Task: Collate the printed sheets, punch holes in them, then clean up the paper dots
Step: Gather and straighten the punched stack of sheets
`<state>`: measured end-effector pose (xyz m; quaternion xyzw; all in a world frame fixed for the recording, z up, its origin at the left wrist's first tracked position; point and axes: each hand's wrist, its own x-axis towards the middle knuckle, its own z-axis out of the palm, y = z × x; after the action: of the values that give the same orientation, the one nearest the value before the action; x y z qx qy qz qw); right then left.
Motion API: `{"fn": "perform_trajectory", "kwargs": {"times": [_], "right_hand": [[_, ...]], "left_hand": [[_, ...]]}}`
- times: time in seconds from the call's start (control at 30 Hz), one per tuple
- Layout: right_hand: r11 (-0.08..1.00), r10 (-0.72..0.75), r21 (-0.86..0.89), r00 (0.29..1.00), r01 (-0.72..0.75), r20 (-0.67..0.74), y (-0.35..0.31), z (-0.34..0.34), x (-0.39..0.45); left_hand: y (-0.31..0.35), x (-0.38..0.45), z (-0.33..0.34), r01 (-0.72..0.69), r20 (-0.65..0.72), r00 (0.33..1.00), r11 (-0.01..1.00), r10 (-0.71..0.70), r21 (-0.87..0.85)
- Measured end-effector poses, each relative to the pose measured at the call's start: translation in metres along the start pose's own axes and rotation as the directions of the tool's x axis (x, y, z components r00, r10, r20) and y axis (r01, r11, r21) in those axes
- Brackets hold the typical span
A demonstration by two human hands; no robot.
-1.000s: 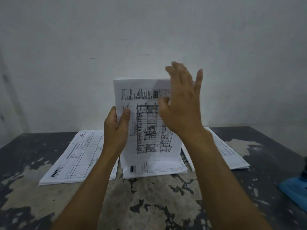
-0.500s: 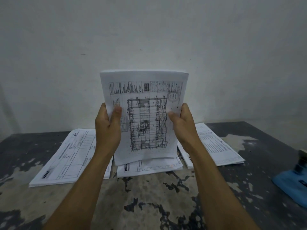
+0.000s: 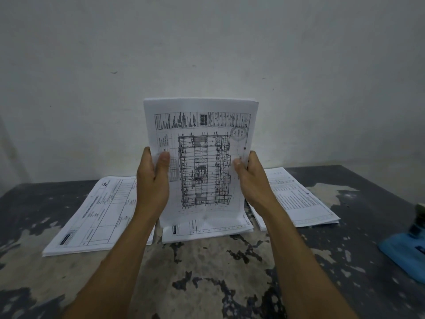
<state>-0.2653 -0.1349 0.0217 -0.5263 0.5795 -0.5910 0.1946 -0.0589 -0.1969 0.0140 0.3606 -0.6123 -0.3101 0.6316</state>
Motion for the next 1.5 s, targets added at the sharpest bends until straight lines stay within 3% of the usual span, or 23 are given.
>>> {"fn": "perform_trajectory", "kwargs": {"times": [0.2,0.43,0.63,0.77,1.0,1.33,1.5], "right_hand": [[0.998,-0.068,0.004,0.996,0.068,-0.055,-0.011,-0.003,-0.002],[0.986,-0.16,0.02,0.98,0.164,-0.119,-0.027,-0.016,0.001],[0.999,-0.036,0.024,0.998,0.037,-0.042,-0.032,-0.039,-0.001],[0.988,0.14,-0.068,0.99,-0.138,0.026,-0.026,-0.08,0.0],[0.959,0.196,-0.193,0.977,-0.21,-0.088,0.005,-0.152,0.007],[0.83,0.341,-0.444,0.937,-0.337,-0.075,0.055,-0.207,0.026],[0.756,0.437,-0.525,0.898,-0.392,-0.042,0.074,-0.201,0.048]], "left_hand": [[0.013,0.0,0.002,-0.057,-0.036,0.998,0.998,0.056,-0.006],[0.032,0.007,-0.004,-0.176,-0.002,0.984,0.977,0.178,0.116],[0.033,0.006,0.012,-0.114,0.012,0.993,0.986,0.113,0.124],[0.027,0.001,0.049,-0.02,0.02,1.0,0.995,0.018,0.101],[0.019,-0.009,0.145,0.117,0.115,0.985,0.987,-0.129,0.107],[-0.008,-0.018,0.231,0.255,0.1,0.952,0.93,-0.29,0.265],[-0.026,-0.017,0.239,0.195,0.109,0.959,0.886,-0.263,0.421]]}}
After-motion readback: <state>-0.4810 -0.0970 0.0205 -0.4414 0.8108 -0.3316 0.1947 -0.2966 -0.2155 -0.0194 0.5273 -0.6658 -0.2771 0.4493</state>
